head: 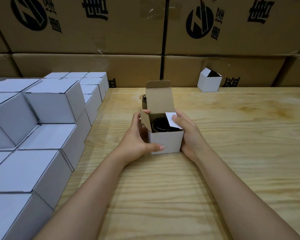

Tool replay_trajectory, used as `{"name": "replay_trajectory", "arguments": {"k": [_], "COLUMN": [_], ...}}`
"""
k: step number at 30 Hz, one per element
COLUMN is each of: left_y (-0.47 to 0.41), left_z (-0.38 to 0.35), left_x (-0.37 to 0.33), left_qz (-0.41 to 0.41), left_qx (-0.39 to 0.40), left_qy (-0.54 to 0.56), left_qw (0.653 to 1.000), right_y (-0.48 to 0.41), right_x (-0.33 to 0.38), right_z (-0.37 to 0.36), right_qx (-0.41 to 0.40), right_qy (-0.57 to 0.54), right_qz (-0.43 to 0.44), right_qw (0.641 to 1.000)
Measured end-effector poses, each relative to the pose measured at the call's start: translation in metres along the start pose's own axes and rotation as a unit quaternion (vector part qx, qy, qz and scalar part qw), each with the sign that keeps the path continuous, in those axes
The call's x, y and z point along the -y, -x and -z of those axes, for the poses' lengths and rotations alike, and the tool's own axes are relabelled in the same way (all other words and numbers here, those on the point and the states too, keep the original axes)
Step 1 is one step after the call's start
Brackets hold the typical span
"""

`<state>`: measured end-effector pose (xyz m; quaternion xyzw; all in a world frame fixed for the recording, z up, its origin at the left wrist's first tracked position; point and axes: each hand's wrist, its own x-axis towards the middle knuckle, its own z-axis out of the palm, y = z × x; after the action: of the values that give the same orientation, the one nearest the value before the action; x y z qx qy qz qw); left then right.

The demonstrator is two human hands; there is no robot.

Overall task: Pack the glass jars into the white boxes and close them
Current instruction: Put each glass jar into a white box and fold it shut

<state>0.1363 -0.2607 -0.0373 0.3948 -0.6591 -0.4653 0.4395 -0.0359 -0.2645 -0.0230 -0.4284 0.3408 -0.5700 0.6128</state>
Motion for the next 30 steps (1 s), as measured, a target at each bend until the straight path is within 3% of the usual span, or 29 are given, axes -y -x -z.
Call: {"name": "replay_trajectory", "arguments": {"k": [7, 20, 30], "left_y": [0.0027, 0.0028, 0.0005], "left_z": [-0.0058, -0.0053, -0.0028], "left_x": [-0.0003, -0.0026, 0.0006], "left_qz": [-0.046, -0.020, -0.023], "left_qx": [-0.007, -0.018, -0.044], "left_qy": [-0.006, -0.021, -0.006], "left_qw": [0.999, 0.999, 0.999], "right_y": [-0.0018, -0.0023, -0.0034], "right_x": [0.0003, -0.0025, -0.0075], "right_z": [-0.0010, 0.0046, 0.0052], "right_qx": [-0.009, 0.024, 0.035], "right_qy": [0.002, -0.006, 0.062], "right_qz": [0.020, 0.089, 0.118], "right_qw": [1.000, 0.996, 0.991]}}
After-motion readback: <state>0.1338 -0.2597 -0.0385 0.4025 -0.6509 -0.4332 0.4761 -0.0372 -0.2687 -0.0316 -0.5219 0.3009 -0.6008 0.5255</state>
